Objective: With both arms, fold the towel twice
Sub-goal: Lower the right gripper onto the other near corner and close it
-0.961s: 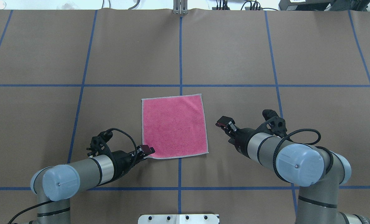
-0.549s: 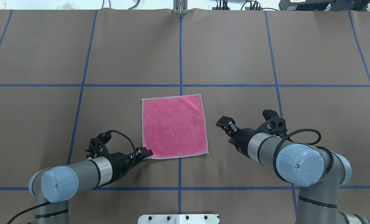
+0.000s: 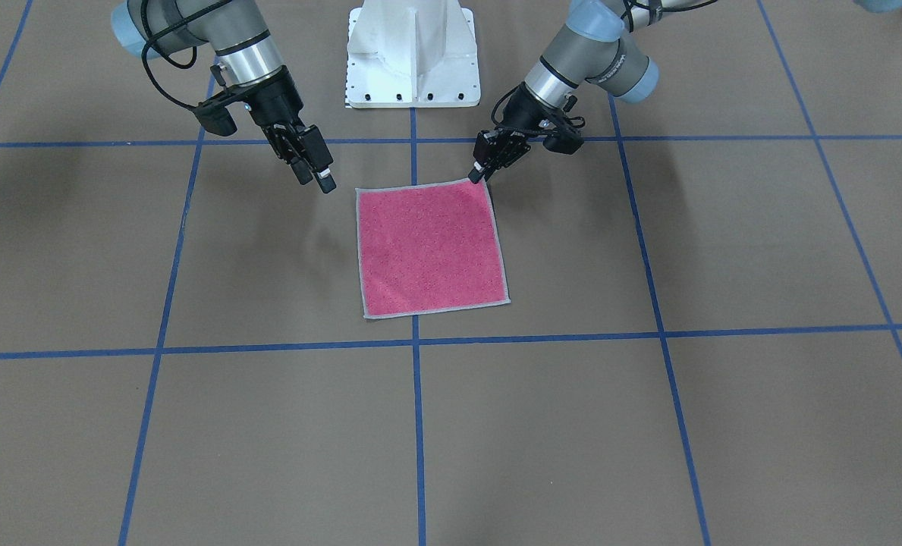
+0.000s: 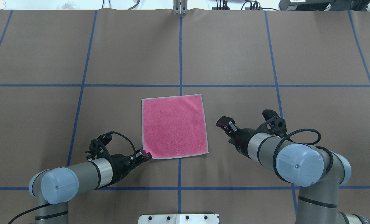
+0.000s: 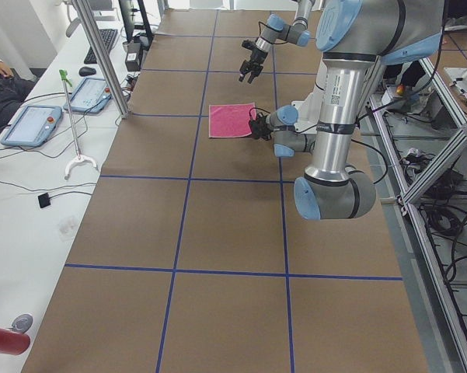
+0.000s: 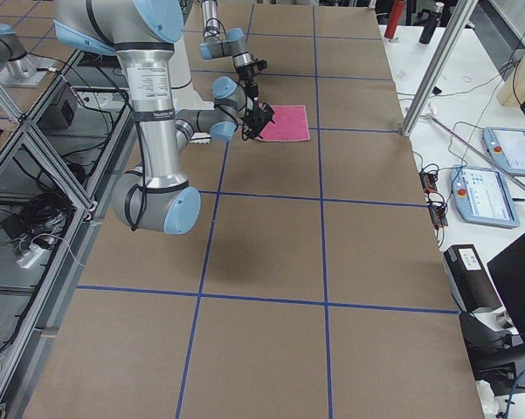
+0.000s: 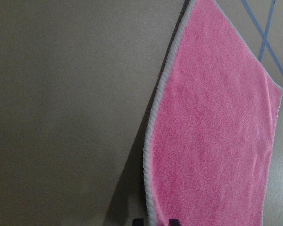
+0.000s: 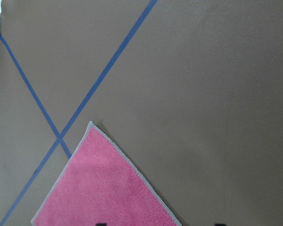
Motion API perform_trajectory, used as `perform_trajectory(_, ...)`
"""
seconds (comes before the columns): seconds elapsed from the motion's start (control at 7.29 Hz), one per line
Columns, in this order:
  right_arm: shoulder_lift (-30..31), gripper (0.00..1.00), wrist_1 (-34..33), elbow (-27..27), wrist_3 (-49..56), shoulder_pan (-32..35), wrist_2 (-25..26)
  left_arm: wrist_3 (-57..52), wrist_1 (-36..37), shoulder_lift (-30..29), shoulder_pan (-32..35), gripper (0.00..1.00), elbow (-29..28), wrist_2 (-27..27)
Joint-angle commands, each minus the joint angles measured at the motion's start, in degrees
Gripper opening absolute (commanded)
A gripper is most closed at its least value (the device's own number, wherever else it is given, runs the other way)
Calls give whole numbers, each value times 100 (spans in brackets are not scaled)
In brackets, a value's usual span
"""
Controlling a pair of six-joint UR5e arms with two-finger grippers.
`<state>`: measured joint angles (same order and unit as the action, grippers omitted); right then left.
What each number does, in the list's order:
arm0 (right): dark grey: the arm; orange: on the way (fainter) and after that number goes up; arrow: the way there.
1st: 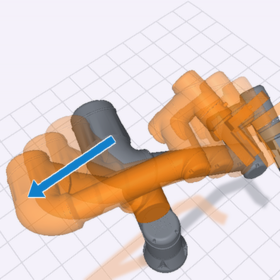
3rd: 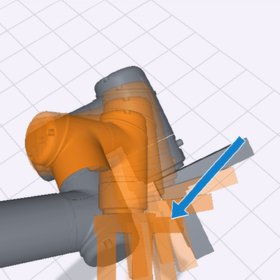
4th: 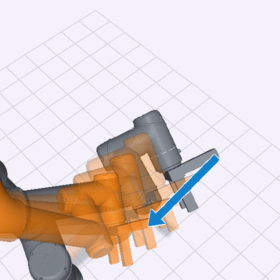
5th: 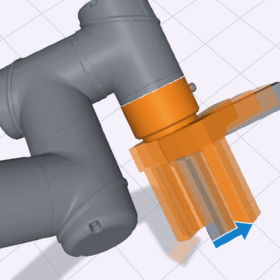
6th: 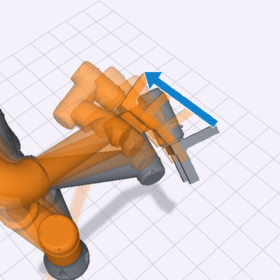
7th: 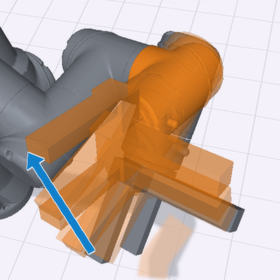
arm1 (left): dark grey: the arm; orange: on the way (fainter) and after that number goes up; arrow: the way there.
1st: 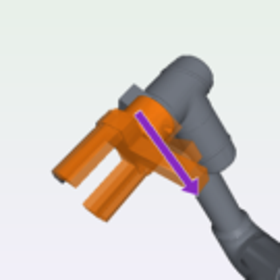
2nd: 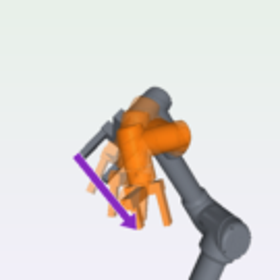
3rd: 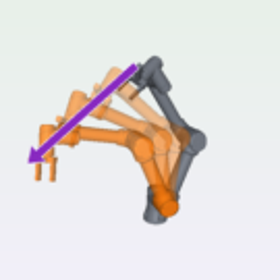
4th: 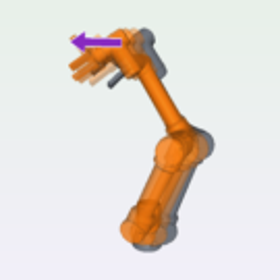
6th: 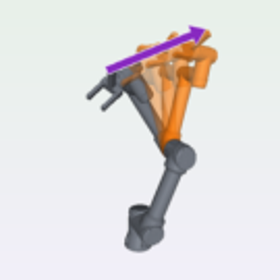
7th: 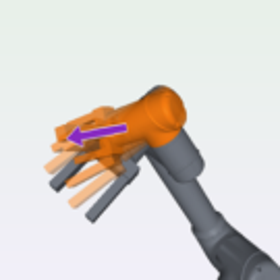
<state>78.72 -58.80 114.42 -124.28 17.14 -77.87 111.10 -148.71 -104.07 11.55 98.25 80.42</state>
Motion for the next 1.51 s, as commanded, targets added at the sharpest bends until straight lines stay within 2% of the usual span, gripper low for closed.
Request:
perform_trajectory(0.0,-6,81,0,-7,9,0,0,8,0,0,5,24,1,0)
perform_trajectory(0.14,-6,81,0,-25,9,0,0,8,0,9,5,18,1,0)
perform_trajectory(0.27,-32,80,0,-173,0,-35,8,8,0,9,5,0,36,0)
perform_trajectory(0.55,-111,78,-17,-481,-9,-123,8,8,0,9,-4,0,27,0)
perform_trajectory(0.82,-506,78,-70,-841,-18,-184,43,8,0,-17,-4,0,27,-9)
perform_trajectory(1.37,-771,79,-597,-860,-26,-456,44,17,0,-44,-4,0,27,-18)
